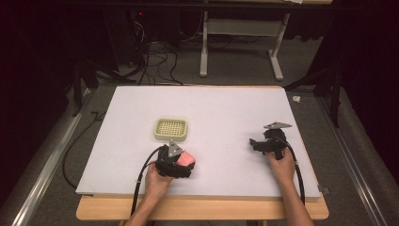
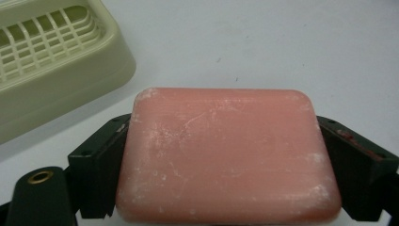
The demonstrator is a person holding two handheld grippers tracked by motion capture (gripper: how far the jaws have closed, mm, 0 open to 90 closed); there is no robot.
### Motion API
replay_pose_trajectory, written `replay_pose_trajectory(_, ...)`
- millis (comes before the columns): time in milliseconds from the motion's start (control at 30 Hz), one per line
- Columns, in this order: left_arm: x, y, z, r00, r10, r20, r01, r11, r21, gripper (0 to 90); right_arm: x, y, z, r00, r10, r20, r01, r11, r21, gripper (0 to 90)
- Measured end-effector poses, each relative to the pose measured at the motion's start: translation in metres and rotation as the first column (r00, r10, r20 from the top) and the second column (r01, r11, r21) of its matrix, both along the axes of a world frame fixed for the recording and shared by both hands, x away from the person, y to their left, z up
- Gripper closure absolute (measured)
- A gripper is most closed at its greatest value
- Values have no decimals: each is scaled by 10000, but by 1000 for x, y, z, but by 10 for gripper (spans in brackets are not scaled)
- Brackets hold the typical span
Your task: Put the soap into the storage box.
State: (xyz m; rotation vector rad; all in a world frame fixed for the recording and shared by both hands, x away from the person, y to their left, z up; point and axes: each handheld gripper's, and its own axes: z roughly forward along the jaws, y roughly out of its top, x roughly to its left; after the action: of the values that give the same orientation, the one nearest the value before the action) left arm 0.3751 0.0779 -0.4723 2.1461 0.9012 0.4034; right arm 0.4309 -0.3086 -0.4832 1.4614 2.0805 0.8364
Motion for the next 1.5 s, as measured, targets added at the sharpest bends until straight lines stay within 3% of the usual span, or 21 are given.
replay_pose_trajectory(433,0,14,10,9997,211,76,-208,9990,-384,139,0,0,0,10000,-2,4,2,10000,-4,148)
replay_pose_trajectory(733,0,21,14,9992,364,146,-357,9984,-432,139,0,0,0,10000,4,-12,-4,10000,-11,148)
replay_pose_trajectory(1100,2,38,28,9973,681,285,-661,9957,-646,139,0,0,0,10000,5,-12,-5,10000,-8,148)
replay_pose_trajectory(1500,10,47,40,9941,986,444,-962,9939,-541,139,0,0,0,10000,4,-9,-4,10000,-13,148)
